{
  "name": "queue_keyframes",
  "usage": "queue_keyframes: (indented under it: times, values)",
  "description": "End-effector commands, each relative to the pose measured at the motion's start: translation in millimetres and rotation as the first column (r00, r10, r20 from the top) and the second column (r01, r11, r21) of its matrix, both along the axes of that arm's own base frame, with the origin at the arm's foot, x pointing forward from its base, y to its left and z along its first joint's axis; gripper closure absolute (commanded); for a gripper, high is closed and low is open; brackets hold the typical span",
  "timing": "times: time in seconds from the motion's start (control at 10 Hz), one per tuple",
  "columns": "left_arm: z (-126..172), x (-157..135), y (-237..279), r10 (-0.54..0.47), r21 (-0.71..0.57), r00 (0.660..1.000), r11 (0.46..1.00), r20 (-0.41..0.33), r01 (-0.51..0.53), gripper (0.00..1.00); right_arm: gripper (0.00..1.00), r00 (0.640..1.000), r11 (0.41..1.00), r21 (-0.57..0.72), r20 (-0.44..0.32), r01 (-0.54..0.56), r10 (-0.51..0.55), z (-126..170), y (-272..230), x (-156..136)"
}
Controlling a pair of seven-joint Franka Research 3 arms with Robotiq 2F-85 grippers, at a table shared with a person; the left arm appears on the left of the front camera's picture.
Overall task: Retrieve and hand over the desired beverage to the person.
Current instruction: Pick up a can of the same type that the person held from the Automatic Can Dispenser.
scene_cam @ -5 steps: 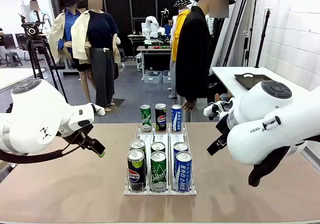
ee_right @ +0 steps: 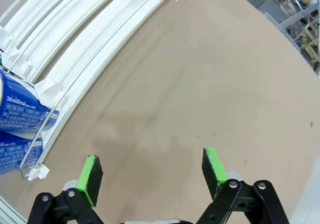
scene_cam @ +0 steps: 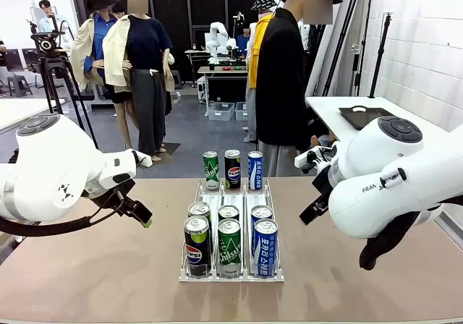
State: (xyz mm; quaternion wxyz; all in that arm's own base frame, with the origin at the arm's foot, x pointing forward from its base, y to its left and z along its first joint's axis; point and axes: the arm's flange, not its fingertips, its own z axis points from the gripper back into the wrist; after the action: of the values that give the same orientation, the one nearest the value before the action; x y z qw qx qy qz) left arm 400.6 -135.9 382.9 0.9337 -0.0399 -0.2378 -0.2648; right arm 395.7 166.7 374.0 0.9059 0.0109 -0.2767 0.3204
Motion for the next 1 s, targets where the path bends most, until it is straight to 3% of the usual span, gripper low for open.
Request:
queue_keyframes:
  times: [0.0,0.9]
  values:
    - [0.1,0.8,0.1,0.010,-0.006,1.000,1.000,0.004,-0.010,0.00,0.00,1.000,1.000,0.000,0.000,-0.001,0.001,-0.1,0.3,-0.2]
    - [0.1,0.8,0.1,0.010,-0.006,1.000,1.000,0.004,-0.010,0.00,0.00,1.000,1.000,0.000,0.000,-0.001,0.001,-0.1,0.3,-0.2]
